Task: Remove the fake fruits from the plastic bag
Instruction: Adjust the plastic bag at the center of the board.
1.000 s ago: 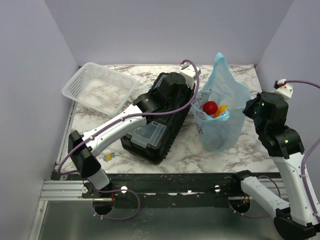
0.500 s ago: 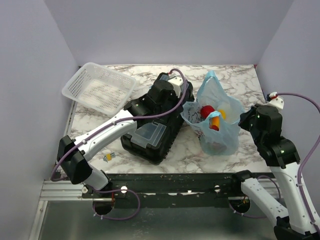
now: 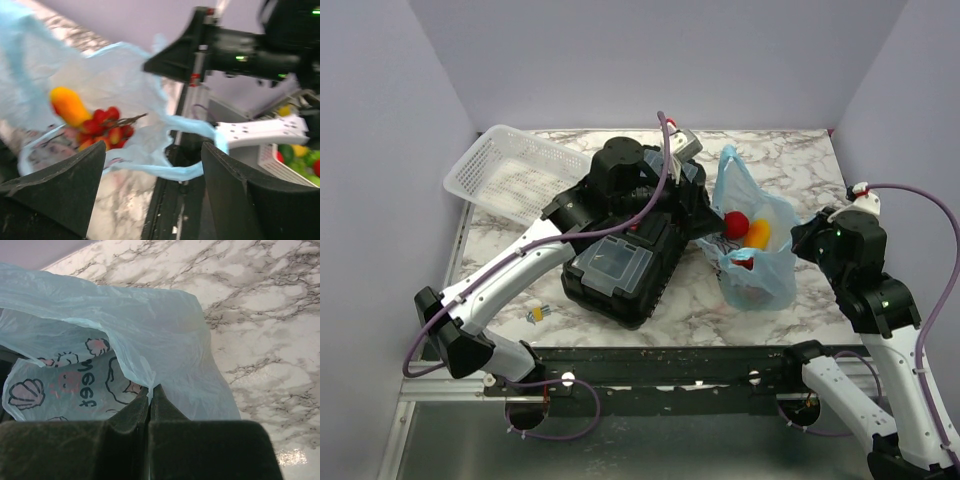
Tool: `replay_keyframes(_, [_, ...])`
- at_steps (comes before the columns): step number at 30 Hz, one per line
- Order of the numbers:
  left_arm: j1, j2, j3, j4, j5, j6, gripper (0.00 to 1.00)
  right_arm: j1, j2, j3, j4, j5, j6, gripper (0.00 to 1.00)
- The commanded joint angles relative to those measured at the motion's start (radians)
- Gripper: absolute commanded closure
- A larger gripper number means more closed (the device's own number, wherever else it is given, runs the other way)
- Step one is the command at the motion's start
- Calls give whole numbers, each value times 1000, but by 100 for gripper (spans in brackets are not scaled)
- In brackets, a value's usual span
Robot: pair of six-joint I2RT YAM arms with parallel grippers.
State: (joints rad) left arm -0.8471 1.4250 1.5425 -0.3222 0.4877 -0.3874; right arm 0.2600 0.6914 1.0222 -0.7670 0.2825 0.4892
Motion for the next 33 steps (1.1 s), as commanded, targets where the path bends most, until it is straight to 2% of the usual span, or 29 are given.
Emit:
replay_keyframes(1, [-39, 13, 19, 144, 268, -76, 23, -2, -10, 15, 11, -57, 0, 99])
replay_keyframes(6, [-179, 60, -21, 192, 312, -31, 27, -2, -10, 22, 6, -72, 25, 99])
replay_keyframes(10, [-255, 90, -149, 243, 229, 5, 30, -3, -17, 34, 5, -103, 41, 99])
replay_keyframes(13, [-268, 113, -229, 224, 96, 55, 47, -2, -25, 41, -9, -125, 57, 99])
replay_keyframes(18, [-381, 120, -360, 229, -76, 179, 64, -2, -58, 25, -32, -101, 88, 99])
replay_keyframes(21, [-390, 112, -429, 266, -82, 150, 76, -2, -90, 11, -36, -72, 105, 99])
replay_keyframes(23, [-389, 70, -480, 313, -75, 150, 78, -2, -105, 8, -49, -49, 112, 99])
replay_keyframes(25, [-389, 56, -505, 339, -60, 156, 79, -2, -112, 10, -76, -16, 123, 99])
replay_keyframes(28, [-389, 58, -476, 282, -31, 171, 75, -3, -128, 1, -90, 3, 127, 99])
replay_keyframes(29, [-390, 39, -485, 295, -20, 173, 69, -2, -130, -3, -90, -5, 125, 99])
replay_keyframes(31, [-388, -8, -484, 291, -11, 183, 50, -2, -124, -5, -97, -31, 123, 99])
replay_keyframes(33, [-383, -63, -459, 258, -4, 207, 39, -2, -119, -10, -100, -61, 116, 99])
